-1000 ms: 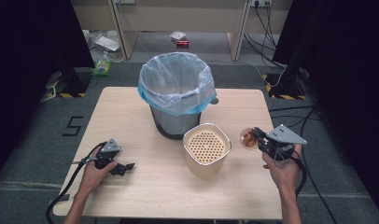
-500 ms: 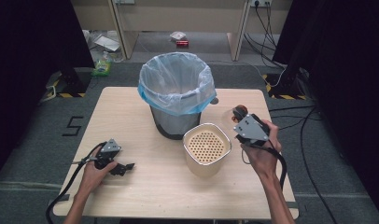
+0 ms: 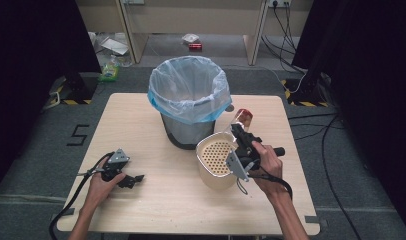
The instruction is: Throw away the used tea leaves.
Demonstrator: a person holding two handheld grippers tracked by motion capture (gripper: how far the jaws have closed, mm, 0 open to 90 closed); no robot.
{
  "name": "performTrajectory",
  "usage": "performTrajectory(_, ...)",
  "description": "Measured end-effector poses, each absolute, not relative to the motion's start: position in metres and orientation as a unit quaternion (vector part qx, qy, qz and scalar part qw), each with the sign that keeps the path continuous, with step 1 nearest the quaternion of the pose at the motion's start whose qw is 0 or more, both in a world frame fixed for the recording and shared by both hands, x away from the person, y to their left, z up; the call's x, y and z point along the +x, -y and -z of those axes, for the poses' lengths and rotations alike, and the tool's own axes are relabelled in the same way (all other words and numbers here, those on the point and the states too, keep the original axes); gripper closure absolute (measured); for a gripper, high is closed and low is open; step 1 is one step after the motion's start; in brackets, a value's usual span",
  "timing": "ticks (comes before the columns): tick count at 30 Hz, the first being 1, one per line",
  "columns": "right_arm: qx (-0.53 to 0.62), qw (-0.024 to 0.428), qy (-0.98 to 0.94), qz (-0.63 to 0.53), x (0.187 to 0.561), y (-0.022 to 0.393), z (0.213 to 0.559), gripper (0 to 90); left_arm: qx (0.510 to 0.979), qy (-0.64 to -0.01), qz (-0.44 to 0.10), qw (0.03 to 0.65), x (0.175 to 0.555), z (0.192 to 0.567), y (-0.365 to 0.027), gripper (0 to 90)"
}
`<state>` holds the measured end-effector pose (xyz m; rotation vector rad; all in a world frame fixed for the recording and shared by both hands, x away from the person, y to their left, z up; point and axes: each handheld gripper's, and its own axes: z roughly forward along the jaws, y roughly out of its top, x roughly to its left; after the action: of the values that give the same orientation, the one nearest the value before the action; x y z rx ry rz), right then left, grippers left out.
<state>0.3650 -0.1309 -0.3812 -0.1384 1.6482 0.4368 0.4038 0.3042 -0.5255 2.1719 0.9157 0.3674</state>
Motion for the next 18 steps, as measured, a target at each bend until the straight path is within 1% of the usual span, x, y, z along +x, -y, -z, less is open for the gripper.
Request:
performTrajectory(4,-0.093,0.666,-0.719,-0.177,0.363,0.127,0.391,86.1,0.846,-0.357,-0.143,0.369,0.404,0.526,-0.304,0.0)
performTrajectory(8,-0.113,0.682,-0.704,-0.161,0.363,0.126,0.394,86.5,0.846,-0.357,-0.143,0.369,0.404,0.526,-0.304,0.0)
performTrajectory(10,-0.115,0.683,-0.704,-0.161,0.363,0.126,0.395,86.7,0.846,-0.357,-0.143,0.369,0.404,0.525,-0.304,0.0)
performTrajectory(14,-0.136,0.708,-0.678,-0.144,0.357,0.120,0.398,87.4,0.846,-0.357,-0.143,0.369,0.404,0.525,-0.304,0.0)
performTrajectory(18,-0.144,0.714,-0.673,-0.127,0.360,0.116,0.400,87.4,0.846,-0.357,-0.143,0.369,0.404,0.525,-0.304,0.0)
